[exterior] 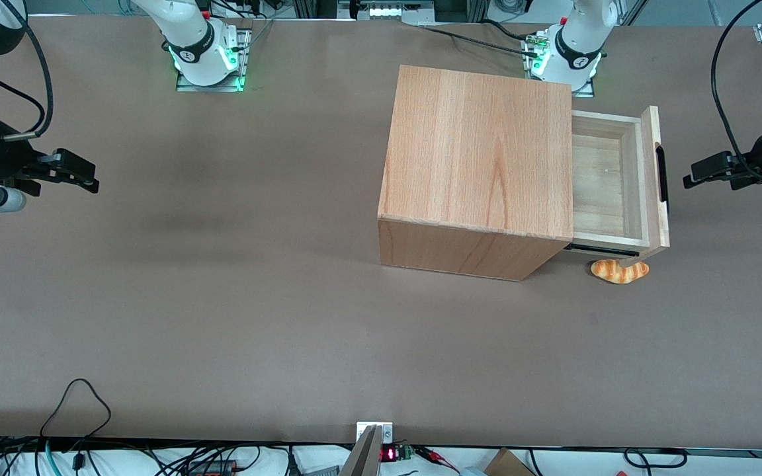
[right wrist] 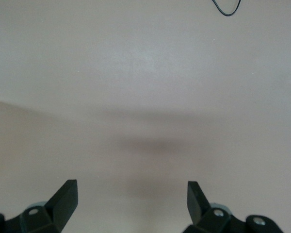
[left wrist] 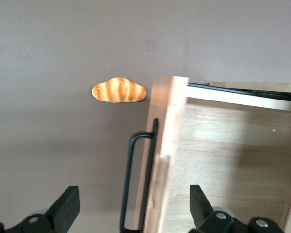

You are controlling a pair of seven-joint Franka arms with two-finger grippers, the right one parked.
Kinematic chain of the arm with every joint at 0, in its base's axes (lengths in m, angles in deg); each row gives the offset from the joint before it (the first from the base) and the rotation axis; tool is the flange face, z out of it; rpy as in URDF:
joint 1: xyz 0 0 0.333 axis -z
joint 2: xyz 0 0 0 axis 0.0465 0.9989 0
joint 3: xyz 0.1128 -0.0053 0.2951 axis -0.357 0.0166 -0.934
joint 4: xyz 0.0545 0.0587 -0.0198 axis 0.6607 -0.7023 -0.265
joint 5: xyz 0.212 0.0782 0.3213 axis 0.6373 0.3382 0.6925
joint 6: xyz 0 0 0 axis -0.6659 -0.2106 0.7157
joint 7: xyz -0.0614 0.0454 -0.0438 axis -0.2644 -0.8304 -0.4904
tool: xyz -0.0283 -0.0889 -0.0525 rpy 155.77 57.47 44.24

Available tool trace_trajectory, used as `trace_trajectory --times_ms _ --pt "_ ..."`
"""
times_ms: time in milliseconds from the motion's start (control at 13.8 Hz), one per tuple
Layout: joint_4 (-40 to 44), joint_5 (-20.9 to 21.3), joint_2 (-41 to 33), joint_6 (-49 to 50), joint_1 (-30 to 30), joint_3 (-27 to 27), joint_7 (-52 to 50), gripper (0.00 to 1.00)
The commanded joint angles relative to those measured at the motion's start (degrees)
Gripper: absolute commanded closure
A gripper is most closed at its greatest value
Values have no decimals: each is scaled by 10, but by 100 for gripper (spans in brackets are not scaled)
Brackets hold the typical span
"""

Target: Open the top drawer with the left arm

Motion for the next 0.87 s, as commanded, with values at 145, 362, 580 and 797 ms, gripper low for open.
trace_trajectory --times_ms 145,362,580,797 --pt "7 28 -25 13 -2 33 -13 0" --pt "18 28 -30 20 -2 37 -13 0" --pt "44 35 -28 48 31 22 -13 0" --pt "46 56 -29 57 116 -48 -22 0"
